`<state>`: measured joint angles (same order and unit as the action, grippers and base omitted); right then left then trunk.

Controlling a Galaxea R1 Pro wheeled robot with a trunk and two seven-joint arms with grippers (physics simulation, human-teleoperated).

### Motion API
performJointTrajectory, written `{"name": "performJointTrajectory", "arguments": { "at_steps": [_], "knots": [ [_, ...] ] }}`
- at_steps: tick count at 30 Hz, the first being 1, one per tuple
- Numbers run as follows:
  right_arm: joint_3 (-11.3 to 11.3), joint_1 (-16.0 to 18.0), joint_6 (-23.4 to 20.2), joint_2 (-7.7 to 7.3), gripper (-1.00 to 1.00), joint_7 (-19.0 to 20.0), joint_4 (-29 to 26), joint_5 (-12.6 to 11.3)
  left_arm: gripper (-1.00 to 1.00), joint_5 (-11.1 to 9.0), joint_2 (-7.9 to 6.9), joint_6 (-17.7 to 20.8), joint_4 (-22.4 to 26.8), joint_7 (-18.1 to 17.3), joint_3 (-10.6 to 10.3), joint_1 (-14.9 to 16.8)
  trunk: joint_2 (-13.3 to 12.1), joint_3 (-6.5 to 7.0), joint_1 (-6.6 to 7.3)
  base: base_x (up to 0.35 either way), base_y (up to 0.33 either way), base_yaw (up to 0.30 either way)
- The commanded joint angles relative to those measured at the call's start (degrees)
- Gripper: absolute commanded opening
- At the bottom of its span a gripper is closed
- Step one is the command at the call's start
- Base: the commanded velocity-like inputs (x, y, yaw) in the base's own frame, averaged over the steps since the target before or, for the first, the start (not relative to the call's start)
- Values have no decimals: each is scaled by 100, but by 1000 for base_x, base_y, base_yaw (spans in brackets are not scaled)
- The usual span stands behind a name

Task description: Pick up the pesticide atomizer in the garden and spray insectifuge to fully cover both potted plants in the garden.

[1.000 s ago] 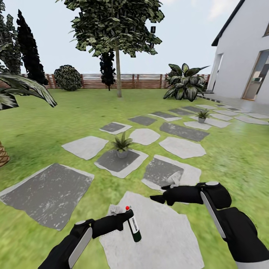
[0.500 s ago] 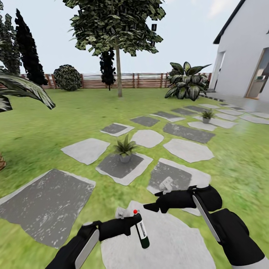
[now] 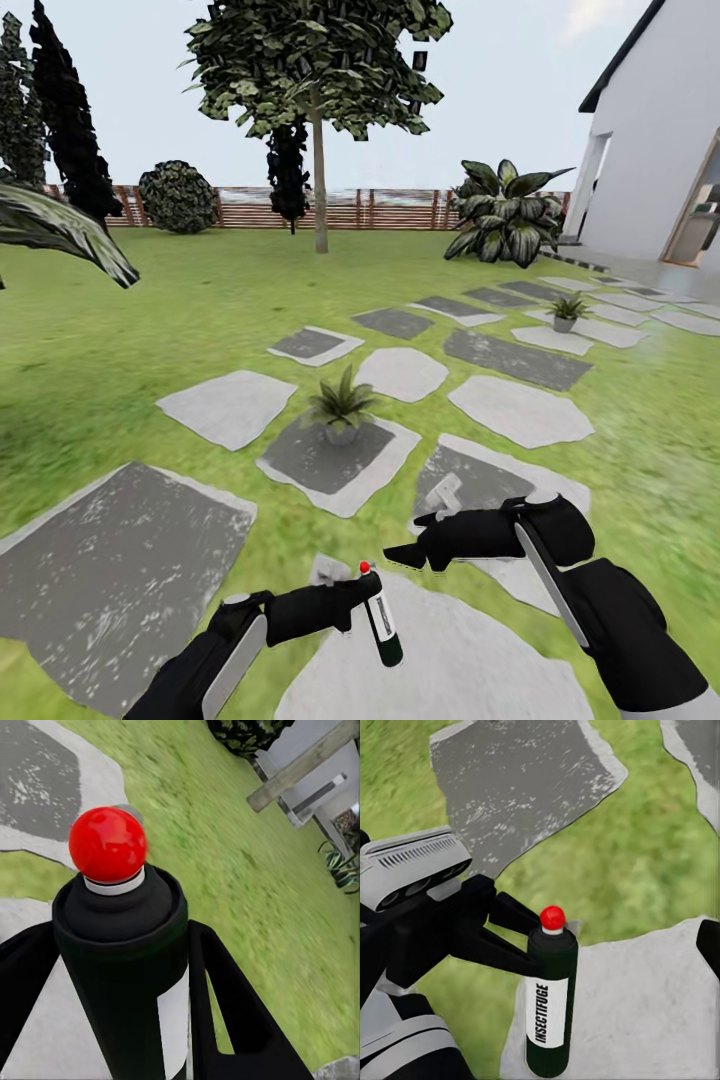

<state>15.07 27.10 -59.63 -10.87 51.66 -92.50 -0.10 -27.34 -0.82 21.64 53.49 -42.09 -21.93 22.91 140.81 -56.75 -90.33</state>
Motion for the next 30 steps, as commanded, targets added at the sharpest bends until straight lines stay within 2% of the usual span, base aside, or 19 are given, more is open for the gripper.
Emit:
{"name": "performJointTrajectory", "arguments": {
  "at_steps": [1,13,30],
  "knots": [
    [1,5,-37,-3,100,11,-5,1,-100,-64,-6,51,3,7,-13,5,2,-6,-2,319,106,0],
    [-51,5,-37,-12,100,11,-8,-25,-100,-61,-61,51,3,12,2,5,2,-6,-2,320,105,0],
    [-59,5,-37,-42,100,18,-14,-41,-100,-61,-63,51,3,33,4,5,2,-6,-2,321,101,0]
  ]
}}
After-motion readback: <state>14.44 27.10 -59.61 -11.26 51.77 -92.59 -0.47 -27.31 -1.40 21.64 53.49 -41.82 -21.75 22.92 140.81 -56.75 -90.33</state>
